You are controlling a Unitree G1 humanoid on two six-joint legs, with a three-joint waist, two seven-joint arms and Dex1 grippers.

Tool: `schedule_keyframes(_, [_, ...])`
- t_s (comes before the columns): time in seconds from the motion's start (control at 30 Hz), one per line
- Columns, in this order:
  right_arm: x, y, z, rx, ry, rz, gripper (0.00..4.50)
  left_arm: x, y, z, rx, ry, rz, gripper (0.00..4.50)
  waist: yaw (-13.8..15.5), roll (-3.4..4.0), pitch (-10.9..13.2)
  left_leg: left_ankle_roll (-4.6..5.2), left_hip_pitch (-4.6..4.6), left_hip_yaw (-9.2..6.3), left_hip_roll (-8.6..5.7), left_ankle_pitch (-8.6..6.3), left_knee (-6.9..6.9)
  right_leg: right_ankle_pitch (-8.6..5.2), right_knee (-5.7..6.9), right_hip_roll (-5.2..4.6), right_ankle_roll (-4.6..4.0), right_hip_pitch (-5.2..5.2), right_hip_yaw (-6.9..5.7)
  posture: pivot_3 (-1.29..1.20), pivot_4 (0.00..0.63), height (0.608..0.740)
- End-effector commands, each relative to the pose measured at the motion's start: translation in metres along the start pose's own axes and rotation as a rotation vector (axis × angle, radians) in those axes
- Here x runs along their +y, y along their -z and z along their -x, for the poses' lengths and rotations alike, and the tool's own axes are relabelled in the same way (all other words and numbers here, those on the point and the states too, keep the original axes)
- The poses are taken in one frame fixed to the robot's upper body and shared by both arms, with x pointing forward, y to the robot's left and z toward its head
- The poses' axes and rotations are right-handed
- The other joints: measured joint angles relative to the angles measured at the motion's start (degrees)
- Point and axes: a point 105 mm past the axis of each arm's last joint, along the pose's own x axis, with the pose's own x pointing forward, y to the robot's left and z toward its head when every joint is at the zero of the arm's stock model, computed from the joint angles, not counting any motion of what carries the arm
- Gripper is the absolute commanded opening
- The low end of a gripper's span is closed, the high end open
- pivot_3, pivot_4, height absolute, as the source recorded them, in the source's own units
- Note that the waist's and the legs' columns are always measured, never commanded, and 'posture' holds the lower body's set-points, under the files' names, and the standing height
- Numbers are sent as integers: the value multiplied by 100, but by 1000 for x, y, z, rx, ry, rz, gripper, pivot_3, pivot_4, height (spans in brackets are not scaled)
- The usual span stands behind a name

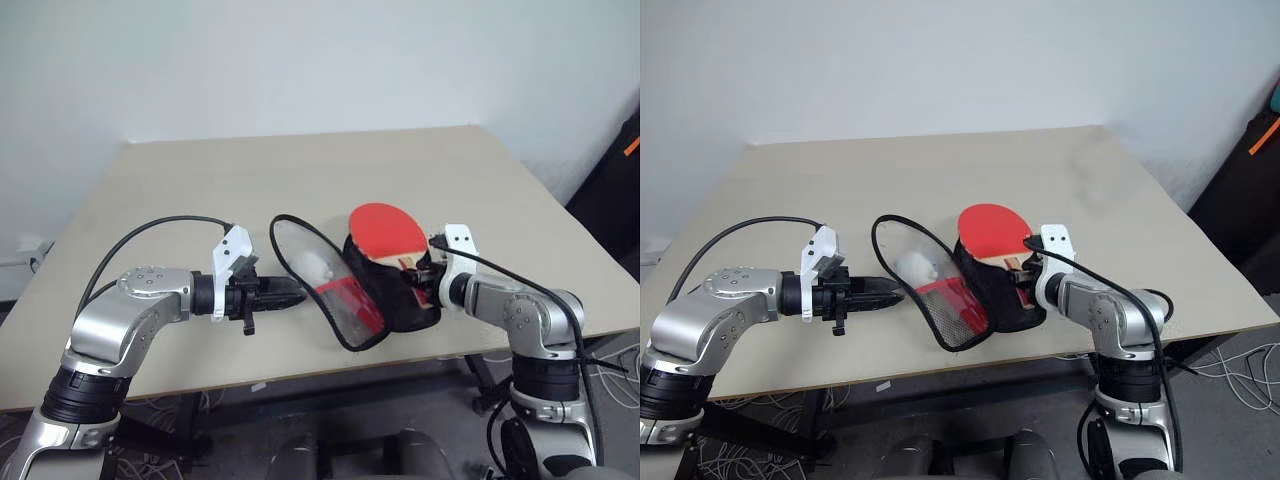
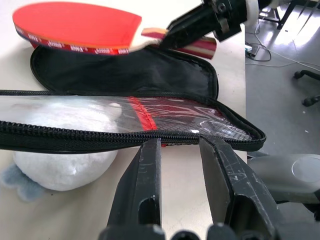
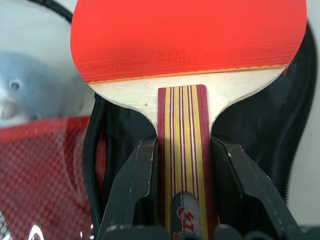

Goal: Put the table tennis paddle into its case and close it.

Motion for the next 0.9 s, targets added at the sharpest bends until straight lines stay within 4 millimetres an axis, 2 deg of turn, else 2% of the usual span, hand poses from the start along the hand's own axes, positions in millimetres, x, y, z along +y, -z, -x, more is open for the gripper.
schedule_keyframes(0.03, [1,-8,3,-62,10,35,1106,0,-10,1,-19,-4,-38,1201,3,0,0,-2,1,0,0,1,-1,0,0,1,-1,0,-1,0,0,724])
schedule_keyframes(0.27, [-14,12,-10,-14,60,53,1106,1,-10,1,-9,-11,-17,1201,0,-1,0,-1,1,-1,0,2,-1,1,-1,1,-2,1,0,0,0,724])
schedule_keyframes(0.5, [-27,13,-17,-19,103,46,1106,2,-10,2,0,-18,-17,1201,3,-7,-4,-1,14,-3,0,2,-2,1,-4,0,-2,16,-2,0,0,724])
schedule_keyframes(0.7, [-21,12,-19,-15,71,60,3137,2,-9,3,2,-23,-16,1201,4,-7,-4,-1,16,-3,0,2,-3,1,-4,1,-2,16,0,0,0,724])
schedule_keyframes(0.8, [-12,7,-16,-28,15,75,4210,3,-9,3,4,-25,-16,1201,6,-7,-4,-1,17,-4,0,2,-2,1,-4,1,-2,17,0,0,0,724])
schedule_keyframes(0.9, [1,-13,-4,-120,-74,94,4210,4,-8,4,7,-27,-16,1201,6,-6,-4,-1,16,-4,-1,2,-2,1,-4,0,-2,16,0,0,0,724])
